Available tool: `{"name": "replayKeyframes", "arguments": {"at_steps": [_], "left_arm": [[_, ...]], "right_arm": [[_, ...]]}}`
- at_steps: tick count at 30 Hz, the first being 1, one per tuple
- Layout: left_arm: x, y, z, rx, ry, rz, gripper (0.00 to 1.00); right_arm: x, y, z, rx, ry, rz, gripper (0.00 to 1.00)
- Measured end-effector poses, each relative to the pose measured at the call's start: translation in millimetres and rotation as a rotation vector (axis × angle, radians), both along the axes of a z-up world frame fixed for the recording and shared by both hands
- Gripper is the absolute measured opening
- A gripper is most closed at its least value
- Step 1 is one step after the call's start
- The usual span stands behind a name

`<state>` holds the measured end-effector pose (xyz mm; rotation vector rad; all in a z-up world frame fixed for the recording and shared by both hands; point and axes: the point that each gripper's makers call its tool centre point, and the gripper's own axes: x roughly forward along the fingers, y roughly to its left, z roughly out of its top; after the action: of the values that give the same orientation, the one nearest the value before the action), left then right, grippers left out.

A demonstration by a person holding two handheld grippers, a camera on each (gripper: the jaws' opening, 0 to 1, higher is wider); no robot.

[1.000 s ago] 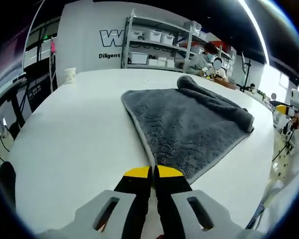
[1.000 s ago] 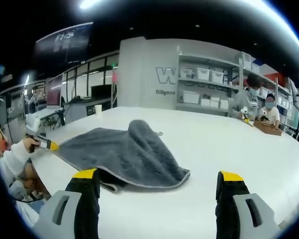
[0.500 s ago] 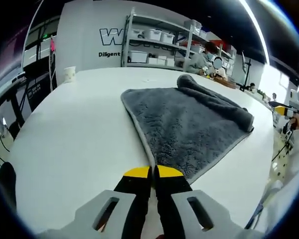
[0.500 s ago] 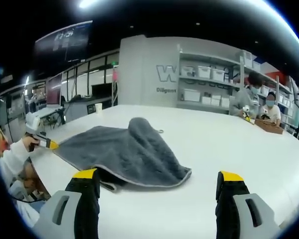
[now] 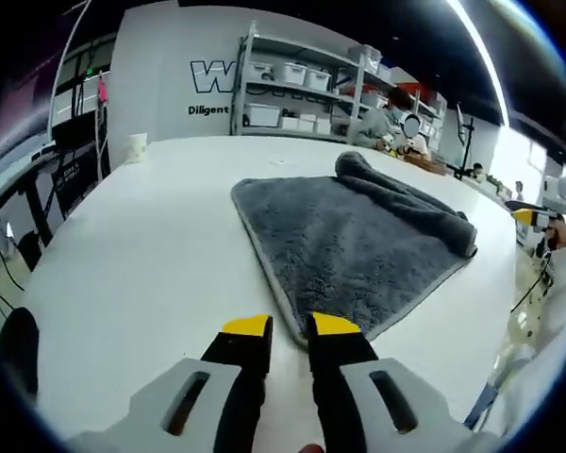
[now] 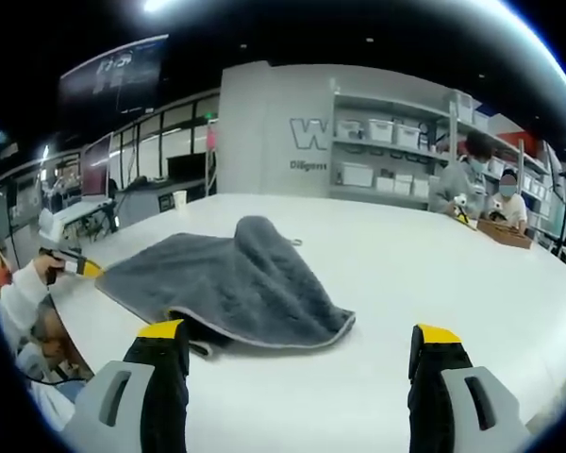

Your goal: Open the folded towel by lifting each exposed corner and separating the folded layers until the towel lies flat within the target outline without major curled edges

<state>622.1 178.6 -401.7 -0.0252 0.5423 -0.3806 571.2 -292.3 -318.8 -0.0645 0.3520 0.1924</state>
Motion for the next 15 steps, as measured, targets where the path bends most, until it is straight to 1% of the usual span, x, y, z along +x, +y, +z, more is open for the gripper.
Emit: {"name": "replayKeyframes", "arguments": {"at_steps": [2,4,5,7,9,12,13,15], "left_arm": [[-4.0,4,4.1,-0.003,-0.004,0.011,0.26],[-7.7,4,17.4,-0.031,-0.04,0.013,0.27],[-10.7,3,23.9,-0.033,-0.047,0.01,0.28],[-15.2,0,33.7,-0.013,-0.066,0.006,0.31],[-20.2,-5,41.6,0.015,-0.074,0.002,0.35],[-26.6,-13,50.7,0.045,-0.075,-0.004,0.46],[-29.1,-20,52.3,0.066,-0.08,-0.013,0.48],[-31.7,-28,53.4,0.074,-0.086,-0.019,0.55]], "right_arm": [[0,6,-0.5,0.001,0.004,0.013,0.97],[1,9,-1.0,-0.003,0.008,0.022,0.97],[1,12,-0.4,-0.006,0.007,0.027,0.97],[1,14,1.2,-0.008,0.002,0.033,0.97],[2,15,1.0,-0.007,0.002,0.036,0.97],[3,15,-4.4,-0.004,0.016,0.038,0.97],[3,14,-6.4,-0.007,0.021,0.037,0.97],[4,13,-7.4,-0.01,0.023,0.036,0.97]]}}
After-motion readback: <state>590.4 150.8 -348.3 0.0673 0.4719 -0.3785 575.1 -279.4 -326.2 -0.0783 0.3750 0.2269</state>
